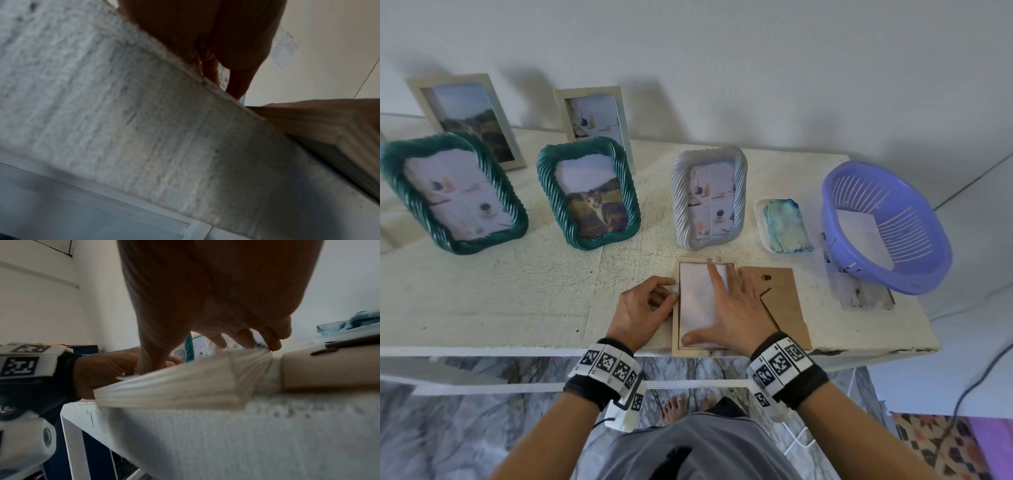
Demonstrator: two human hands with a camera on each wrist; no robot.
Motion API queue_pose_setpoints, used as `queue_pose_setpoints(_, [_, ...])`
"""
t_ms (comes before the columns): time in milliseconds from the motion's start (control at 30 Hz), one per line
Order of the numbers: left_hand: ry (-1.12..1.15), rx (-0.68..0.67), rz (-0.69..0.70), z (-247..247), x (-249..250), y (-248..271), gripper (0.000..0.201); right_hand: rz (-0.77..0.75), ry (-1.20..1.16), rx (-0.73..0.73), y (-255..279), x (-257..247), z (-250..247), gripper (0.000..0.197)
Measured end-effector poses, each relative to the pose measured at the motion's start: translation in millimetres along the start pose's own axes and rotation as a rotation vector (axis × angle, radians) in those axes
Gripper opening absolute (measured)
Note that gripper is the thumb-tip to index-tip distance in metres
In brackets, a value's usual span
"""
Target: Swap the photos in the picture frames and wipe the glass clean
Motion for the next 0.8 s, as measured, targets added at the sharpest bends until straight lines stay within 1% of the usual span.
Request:
queue_pose_setpoints(133, [0.008,-0.001,-0.011,0.6,0.4,0.7,0.023,-0.043,0.024,0.155,-3.0,5.9,-3.3,0.124])
queue_pose_setpoints(233, [0.002,-0.001,-0.010,0.1,0.6,0.1,0.023,-0.078,0.009,0.159,2.3,7.5,-5.2,0.118])
queue_pose_setpoints(300, [-0.018,0.018,-0.001,0.1,2.2,-0.9,0.019,-0.085,-0.059,0.168,7.8,8.1,-10.3,0.117])
queue_pose_setpoints(333, [-0.049,0.042,0.015,-0.3,5.5,-1.1,0.022,-0.079,-0.104,0.168,11.6,8.3,-13.5,0.117])
queue_pose_setpoints(400, [-0.067,0.086,0.040,-0.4,17.0,-0.4,0.037,-0.061,-0.177,0.151,19.3,8.3,-18.5,0.119])
queue_pose_setpoints(467, [0.076,0.064,0.002,0.3,36.8,-1.2,0.041,-0.049,-0.219,0.128,25.8,7.0,-23.7,0.123])
queue_pose_setpoints(533, [0.255,-0.019,-0.048,3.5,53.3,-3.9,0.032,-0.050,-0.243,0.105,32.1,5.7,-30.2,0.126])
queue_pose_setpoints(600, [0.335,-0.049,-0.046,5.8,62.5,-6.6,0.021,-0.063,-0.304,0.084,39.0,7.5,-35.0,0.125])
queue_pose_setpoints(633, [0.355,-0.041,-0.047,5.9,65.1,-7.7,0.020,-0.075,-0.376,0.098,42.3,10.3,-36.0,0.119])
queue_pose_setpoints(667, [0.380,-0.024,-0.065,5.8,66.4,-8.8,0.022,-0.098,-0.473,0.143,44.1,14.9,-35.3,0.110])
queue_pose_setpoints(767, [0.493,0.042,-0.145,5.2,71.3,-11.2,0.023,-0.120,-0.816,0.381,45.8,26.7,-37.3,0.069])
queue_pose_setpoints(800, [0.507,0.057,-0.160,5.6,73.6,-12.0,0.023,-0.114,-0.970,0.412,45.9,29.5,-38.3,0.061])
Point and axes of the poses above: each hand's wrist, its own y-axis away from the middle knuckle, its own z-axis out of the palm, x = y × z, the point moved 1 cm from there along -y, towards the middle knuckle, and after that the axes turned 8 degrees about z, right-handed, at the moved point
